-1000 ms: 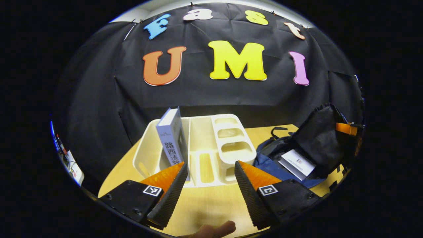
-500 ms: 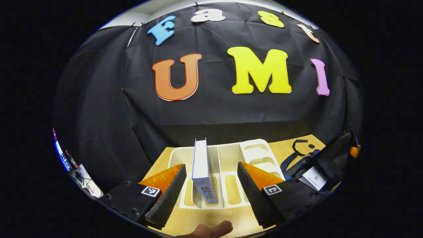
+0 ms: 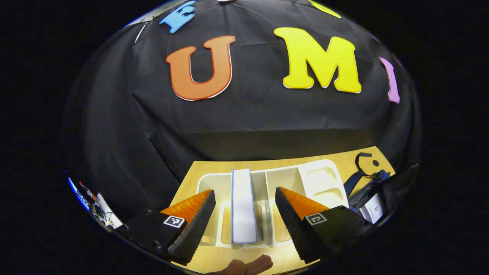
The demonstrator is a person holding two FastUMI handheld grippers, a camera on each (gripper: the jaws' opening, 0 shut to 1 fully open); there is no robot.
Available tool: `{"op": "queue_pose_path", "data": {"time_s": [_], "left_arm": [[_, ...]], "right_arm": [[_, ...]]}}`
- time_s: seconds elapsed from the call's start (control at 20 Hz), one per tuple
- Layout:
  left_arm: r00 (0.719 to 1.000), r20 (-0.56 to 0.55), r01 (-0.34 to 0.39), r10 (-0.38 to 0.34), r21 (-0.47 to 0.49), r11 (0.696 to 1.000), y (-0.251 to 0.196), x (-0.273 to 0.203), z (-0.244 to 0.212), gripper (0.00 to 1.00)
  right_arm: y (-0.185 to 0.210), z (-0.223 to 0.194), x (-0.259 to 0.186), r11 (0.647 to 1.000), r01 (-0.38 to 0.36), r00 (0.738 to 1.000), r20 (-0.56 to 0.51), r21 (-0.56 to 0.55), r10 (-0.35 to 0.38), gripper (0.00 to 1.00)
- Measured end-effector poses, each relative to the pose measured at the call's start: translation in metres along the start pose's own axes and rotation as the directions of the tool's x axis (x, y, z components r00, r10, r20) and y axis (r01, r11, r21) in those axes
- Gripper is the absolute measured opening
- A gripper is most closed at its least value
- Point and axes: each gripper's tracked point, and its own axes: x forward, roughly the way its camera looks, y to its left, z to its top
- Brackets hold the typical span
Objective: Open the schoolbag, grab two books from the bookshelf and put them into the schoolbag.
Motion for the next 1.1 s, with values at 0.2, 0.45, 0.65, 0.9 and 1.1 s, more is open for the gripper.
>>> {"op": "queue_pose_path", "data": {"time_s": [0.2,0.45,0.65,0.9,1.1], "left_arm": [[0.989,-0.148,-0.006,0.008,0.011,1.0,0.001,0.033,-0.02,0.98],[0.957,-0.288,0.012,-0.017,-0.017,1.0,-0.004,0.053,-0.036,0.91],[0.913,-0.408,-0.001,-0.023,-0.057,0.998,0.005,0.064,-0.047,0.74],[0.885,-0.458,0.026,-0.082,-0.127,0.992,-0.007,0.064,-0.054,0.49],[0.881,-0.469,0.004,-0.068,-0.135,0.991,-0.008,0.047,-0.06,0.45]], "right_arm": [[0.0,-0.002,0.002,1.0,-0.004,1.0,0.004,0.009,0.004,0.02],[-0.002,-0.009,0.004,1.0,-0.016,1.0,-0.001,0.008,0.016,0.02],[-0.005,-0.012,0.001,1.0,-0.022,1.0,0.0,0.02,0.022,0.02],[-0.008,-0.017,0.001,0.999,-0.034,0.999,0.006,0.043,0.034,0.02],[-0.01,-0.02,0.002,0.998,-0.035,0.999,0.001,0.049,0.035,0.02]]}}
